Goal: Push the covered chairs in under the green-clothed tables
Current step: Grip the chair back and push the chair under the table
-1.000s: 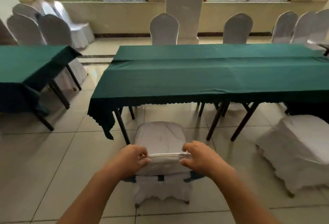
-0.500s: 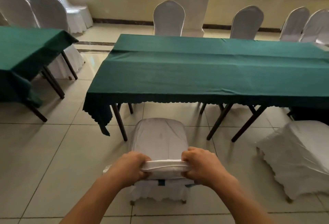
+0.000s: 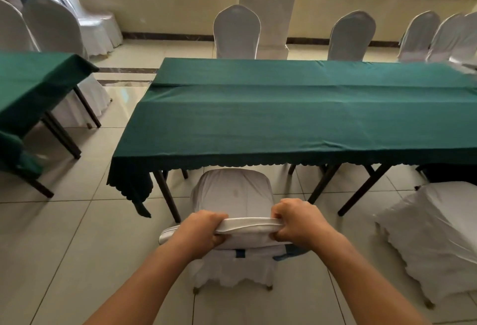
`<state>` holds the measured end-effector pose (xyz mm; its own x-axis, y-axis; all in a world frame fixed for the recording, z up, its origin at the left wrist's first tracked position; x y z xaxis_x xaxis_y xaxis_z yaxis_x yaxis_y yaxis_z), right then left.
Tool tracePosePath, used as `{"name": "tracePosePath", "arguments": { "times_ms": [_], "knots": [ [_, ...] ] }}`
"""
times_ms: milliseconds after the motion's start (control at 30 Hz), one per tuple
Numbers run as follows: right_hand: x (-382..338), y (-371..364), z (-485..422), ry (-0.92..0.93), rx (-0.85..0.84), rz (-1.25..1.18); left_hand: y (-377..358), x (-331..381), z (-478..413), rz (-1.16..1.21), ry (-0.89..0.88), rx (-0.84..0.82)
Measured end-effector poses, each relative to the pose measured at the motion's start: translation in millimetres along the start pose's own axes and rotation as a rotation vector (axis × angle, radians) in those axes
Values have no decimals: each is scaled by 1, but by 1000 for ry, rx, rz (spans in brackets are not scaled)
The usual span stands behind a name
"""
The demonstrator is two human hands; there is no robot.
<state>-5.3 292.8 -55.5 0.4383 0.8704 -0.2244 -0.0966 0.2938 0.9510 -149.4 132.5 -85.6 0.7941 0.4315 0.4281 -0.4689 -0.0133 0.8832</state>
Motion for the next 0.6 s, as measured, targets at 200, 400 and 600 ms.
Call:
{"name": "tracePosePath", "arguments": {
  "times_ms": [200, 400, 600],
  "knots": [
    [37, 20, -46, -8, 11, 1, 12, 3, -61, -18, -8, 7],
    [83, 61, -105, 11, 73, -5, 40, 10, -137, -32, 13, 38],
    [137, 82, -154, -2, 56, -32, 47, 27, -211, -24, 43, 28]
  ]
}}
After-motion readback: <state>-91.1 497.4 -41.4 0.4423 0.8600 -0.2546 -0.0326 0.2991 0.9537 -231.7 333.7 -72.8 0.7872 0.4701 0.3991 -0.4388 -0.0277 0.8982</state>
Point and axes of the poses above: each hand's wrist, its own z-axis away from the middle knuckle, its own y-axis out of the back of the hand, x = y × z, the point moved 6 cm from there along -z, towards the middle knuckle, and after that the axes turned 1 degree about y, right-handed, at the moved point
